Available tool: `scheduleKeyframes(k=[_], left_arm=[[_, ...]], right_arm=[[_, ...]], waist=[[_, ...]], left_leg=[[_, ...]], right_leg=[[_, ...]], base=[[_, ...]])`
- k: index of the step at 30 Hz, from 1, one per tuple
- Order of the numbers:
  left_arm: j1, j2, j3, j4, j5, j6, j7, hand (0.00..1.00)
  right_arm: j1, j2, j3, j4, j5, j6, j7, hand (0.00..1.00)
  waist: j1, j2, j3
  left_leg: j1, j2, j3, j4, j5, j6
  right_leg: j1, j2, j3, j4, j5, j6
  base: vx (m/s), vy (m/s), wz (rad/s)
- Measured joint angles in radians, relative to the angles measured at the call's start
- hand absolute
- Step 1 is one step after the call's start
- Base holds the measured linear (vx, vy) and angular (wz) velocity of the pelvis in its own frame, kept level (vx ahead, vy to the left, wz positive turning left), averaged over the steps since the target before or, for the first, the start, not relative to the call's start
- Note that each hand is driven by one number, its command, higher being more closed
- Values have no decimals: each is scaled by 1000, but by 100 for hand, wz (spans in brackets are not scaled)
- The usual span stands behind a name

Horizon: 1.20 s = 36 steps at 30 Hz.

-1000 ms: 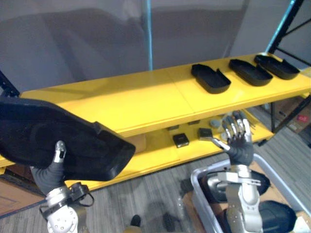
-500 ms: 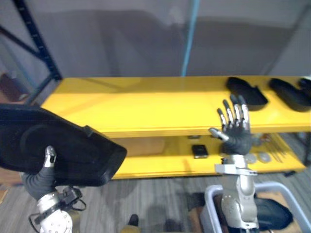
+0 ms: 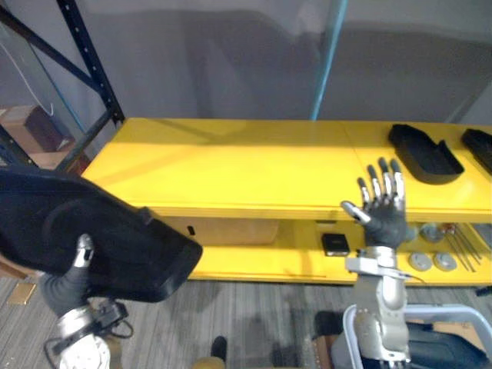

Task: Walk over and take plastic housings, then place them on the shelf

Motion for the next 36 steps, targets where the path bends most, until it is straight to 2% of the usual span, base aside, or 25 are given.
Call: scheduleKeyframes(k=[1, 2, 4, 5, 6, 7, 8, 9, 10, 11, 13, 14, 15, 18, 19, 20, 23, 30, 32, 36], left_arm=[[-1, 13, -3, 0, 0, 0, 1, 100], [-5, 32, -8, 0, 0, -1, 1, 100], [-29, 51, -9, 0, -1, -2, 1, 100], [-46, 57, -8, 2, -2, -2, 7, 100], [-55, 58, -10, 5, -2, -2, 7, 100], [-74, 58, -15, 10, -1, -2, 7, 100], [-91, 62, -33, 10, -1, -2, 7, 100], [-100, 65, -42, 10, -1, -2, 6, 100], [-113, 66, -50, 7, 1, -2, 2, 100], [-111, 42, -75, 12, 5, 8, -7, 100], [-103, 22, -99, 8, 9, 12, -21, 100], [-100, 17, -108, -4, 9, 15, -22, 100], [-100, 17, -112, -19, 9, 18, -23, 100], [-102, 21, -120, -78, 11, 18, -23, 100], [-102, 26, -120, -80, 11, 18, -23, 100], [-102, 26, -120, -80, 11, 20, -22, 100], [-99, 26, -119, -79, 11, 33, -22, 100], [-100, 26, -118, -79, 10, 33, -25, 100], [-100, 26, -116, -78, 10, 33, -28, 100], [-101, 26, -117, -78, 9, 28, -59, 100]], right_arm=[[11, 7, -5, 0, 0, 0, 4, 0], [16, 12, -14, 0, 0, 0, 8, 0], [17, 19, -31, 0, 0, -1, 18, 0], [19, 20, -32, -2, 5, -1, 36, 0], [22, 20, -33, -4, 10, -1, 48, 0], [29, 21, -37, -10, 10, 0, 64, 0], [46, 21, -44, -26, 10, 1, 79, 0], [54, 21, -48, -35, 10, 2, 86, 0], [57, 19, -49, -51, 10, 4, 93, 0], [57, 8, -64, -50, 10, 10, 95, 0], [60, -3, -83, -47, 11, 12, 93, 0], [61, -11, -92, -47, 12, 12, 91, 0], [62, -12, -96, -47, 15, 12, 90, 0], [59, -8, -98, -49, 43, 12, 90, 0], [60, -4, -98, -49, 52, 12, 91, 0], [59, 5, -98, -49, 54, 12, 91, 0], [59, 31, -96, -58, 69, 13, 97, 0], [60, 34, -88, -65, 69, 12, 86, 0], [60, 34, -89, -81, 67, 12, 69, 0], [61, 23, -91, -104, 47, 11, 4, 0]], waist=[[-16, -5, -1], [-24, 3, 4], [-31, 3, 4], [-33, 6, 6], [-34, 12, 9], [-39, 19, 13], [-42, 16, 12], [-44, 9, 9], [-50, -17, 7], [-56, -1, 5], [-54, 24, -2], [-49, 47, -12], [-54, 51, -18], [-52, 38, -25], [-52, 27, -25], [-52, 11, -25], [-50, -3, -25], [-53, 5, -26], [-54, 15, -28], [-60, 54, -54]], left_leg=[[9, 3, -7, -6, -1, 1], [17, 12, -14, -15, -2, 3], [18, 29, -36, -19, 1, 9], [15, 41, -39, -19, 1, 10], [15, 48, -41, -18, 1, 10], [11, 57, -46, -17, 1, 10], [-4, 53, -52, -15, 1, 9], [-12, 44, -54, -13, 2, 8], [-22, 11, -51, -16, 5, 3], [-14, 14, -50, -29, 5, 0], [-20, 36, -20, -14, 9, 4], [-20, 47, -6, -10, 23, -17], [-18, 49, -5, -12, 31, -28], [-16, 53, -4, -24, 35, -31], [-16, 53, -1, -25, 35, -31], [-15, 54, 2, -25, 34, -31], [5, 63, 17, -26, 20, -24], [22, 63, 56, -32, -6, -17], [24, 67, 77, -32, -6, -17], [24, 68, 112, -33, -5, -17]], right_leg=[[-36, 0, 32, 56, 42, -33], [-49, 12, 56, 74, 83, -37], [-55, 31, 76, 78, 103, -29], [-54, 48, 90, 42, -1, -23], [-45, 65, 97, 0, -31, -16], [-24, 96, 108, -116, -55, -11], [5, 123, 108, -251, -47, -8], [14, 130, 107, -308, -34, -8], [26, 124, 103, -374, -30, 18], [37, 119, 74, -388, -29, 52], [40, 129, 66, -396, -29, 46], [51, 139, 60, -403, -21, 54], [68, 145, 50, -410, -15, 56], [73, 157, 49, -416, -9, 64], [73, 157, 49, -416, -7, 67], [72, 157, 50, -415, -1, 65], [75, 157, 54, -399, 21, 58], [74, 147, 68, -404, 35, 40], [75, 150, 75, -415, 35, 40], [77, 151, 77, -451, 33, 38]], base=[[-23, 167, 22], [-10, 148, 19], [-3, 109, 7], [-39, 81, 1], [-106, 41, -1], [-171, -17, 13], [-186, -50, 22], [-170, -149, 36], [-109, -159, 45], [-61, -165, 41], [31, -103, 14], [103, -97, 10], [151, -100, 15], [123, -49, 8], [101, -6, 3], [76, 5, 1], [43, 27, -10], [-33, 31, -13], [-59, -12, -13], [-48, 2, -19]])
